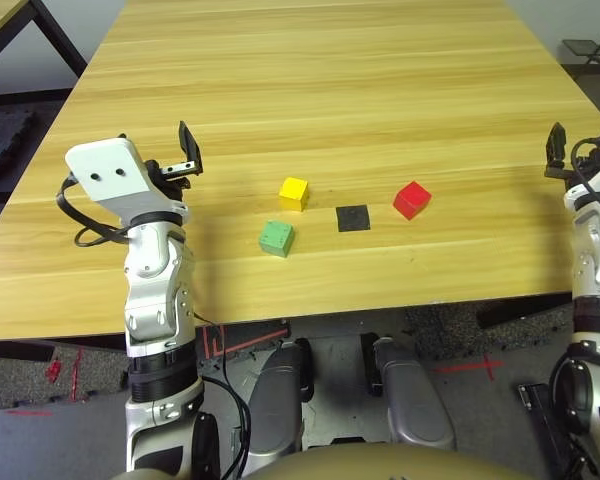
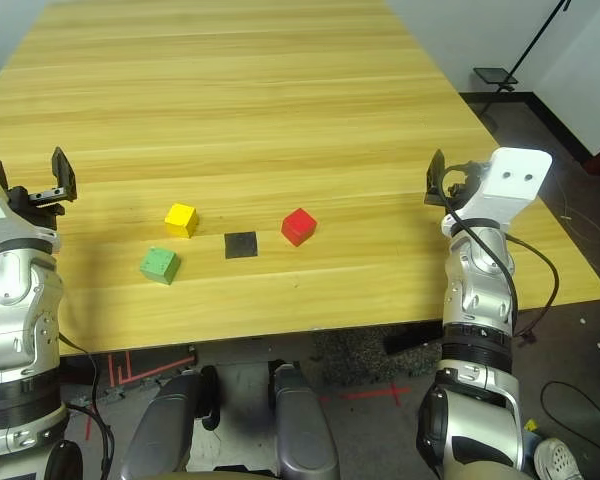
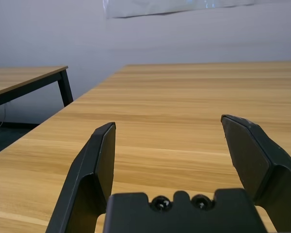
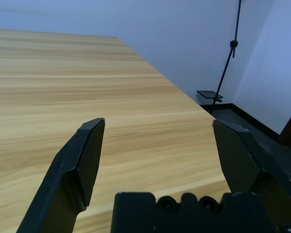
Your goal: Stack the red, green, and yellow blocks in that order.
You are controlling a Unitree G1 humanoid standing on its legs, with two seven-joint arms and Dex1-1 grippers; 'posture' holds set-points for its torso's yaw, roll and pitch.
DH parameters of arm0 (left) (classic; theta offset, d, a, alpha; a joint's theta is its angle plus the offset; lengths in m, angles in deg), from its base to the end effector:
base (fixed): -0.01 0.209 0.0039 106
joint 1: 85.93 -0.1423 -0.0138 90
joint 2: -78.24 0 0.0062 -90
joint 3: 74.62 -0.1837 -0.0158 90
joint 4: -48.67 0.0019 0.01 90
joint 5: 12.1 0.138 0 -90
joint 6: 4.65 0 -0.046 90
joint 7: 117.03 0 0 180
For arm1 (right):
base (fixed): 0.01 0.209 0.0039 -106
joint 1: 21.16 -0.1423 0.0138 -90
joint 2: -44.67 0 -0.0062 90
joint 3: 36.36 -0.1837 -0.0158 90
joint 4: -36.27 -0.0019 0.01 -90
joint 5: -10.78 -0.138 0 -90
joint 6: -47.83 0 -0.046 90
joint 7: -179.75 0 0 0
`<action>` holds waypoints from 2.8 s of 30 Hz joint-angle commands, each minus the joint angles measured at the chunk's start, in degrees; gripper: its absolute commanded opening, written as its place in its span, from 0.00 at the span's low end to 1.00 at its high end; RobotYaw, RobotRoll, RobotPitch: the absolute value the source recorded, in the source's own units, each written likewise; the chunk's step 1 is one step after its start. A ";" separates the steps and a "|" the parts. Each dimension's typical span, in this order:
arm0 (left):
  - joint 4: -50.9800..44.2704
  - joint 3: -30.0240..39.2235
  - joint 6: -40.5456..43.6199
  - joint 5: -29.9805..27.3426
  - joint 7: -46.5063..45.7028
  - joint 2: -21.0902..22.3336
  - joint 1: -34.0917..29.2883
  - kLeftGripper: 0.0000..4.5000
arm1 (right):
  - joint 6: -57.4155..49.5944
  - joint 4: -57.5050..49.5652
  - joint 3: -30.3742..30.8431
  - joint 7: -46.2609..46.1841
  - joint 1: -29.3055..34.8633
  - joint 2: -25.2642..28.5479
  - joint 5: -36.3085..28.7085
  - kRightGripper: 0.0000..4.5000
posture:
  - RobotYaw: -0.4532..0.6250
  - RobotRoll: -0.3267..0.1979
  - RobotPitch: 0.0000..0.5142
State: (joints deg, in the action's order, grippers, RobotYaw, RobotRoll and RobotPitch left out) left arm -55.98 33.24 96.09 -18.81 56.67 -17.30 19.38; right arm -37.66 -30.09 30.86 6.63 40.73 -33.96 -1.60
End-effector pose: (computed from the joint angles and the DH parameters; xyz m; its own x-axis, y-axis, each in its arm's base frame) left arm 0.2314 0.2199 0.1482 0.8823 0.3045 0.3590 -0.3111 0.9495 -0.0407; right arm 0.2716 -0.3018 0.1419 0.9196 -0.2567 0.2975 0.2851 0.9569 -0.0556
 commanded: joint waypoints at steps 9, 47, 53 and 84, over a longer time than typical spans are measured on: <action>1.44 0.45 -2.02 -0.40 1.91 1.59 0.23 0.99 | -0.82 -3.14 0.82 2.89 1.29 0.88 -0.80 1.00 | 0.62 0.59 0.43; 31.34 -13.04 -7.55 -17.48 79.71 30.85 15.23 0.99 | -42.80 -36.29 21.07 36.90 8.51 11.69 -15.66 1.00 | 0.63 0.55 0.39; 32.40 -14.65 -9.73 -16.38 82.08 29.92 16.67 0.99 | -37.87 -32.00 23.86 37.55 8.16 10.14 -11.63 1.00 | 0.64 0.56 0.39; 27.01 -14.27 -7.18 -17.01 79.92 27.75 15.51 1.00 | -24.06 -15.65 28.21 38.82 2.56 1.03 0.19 0.46 | 0.69 0.61 0.38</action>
State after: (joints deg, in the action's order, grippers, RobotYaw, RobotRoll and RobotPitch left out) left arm -27.91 18.76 88.36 -35.28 136.74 10.51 35.30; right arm -62.99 -46.02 58.26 45.00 43.33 -32.95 -2.18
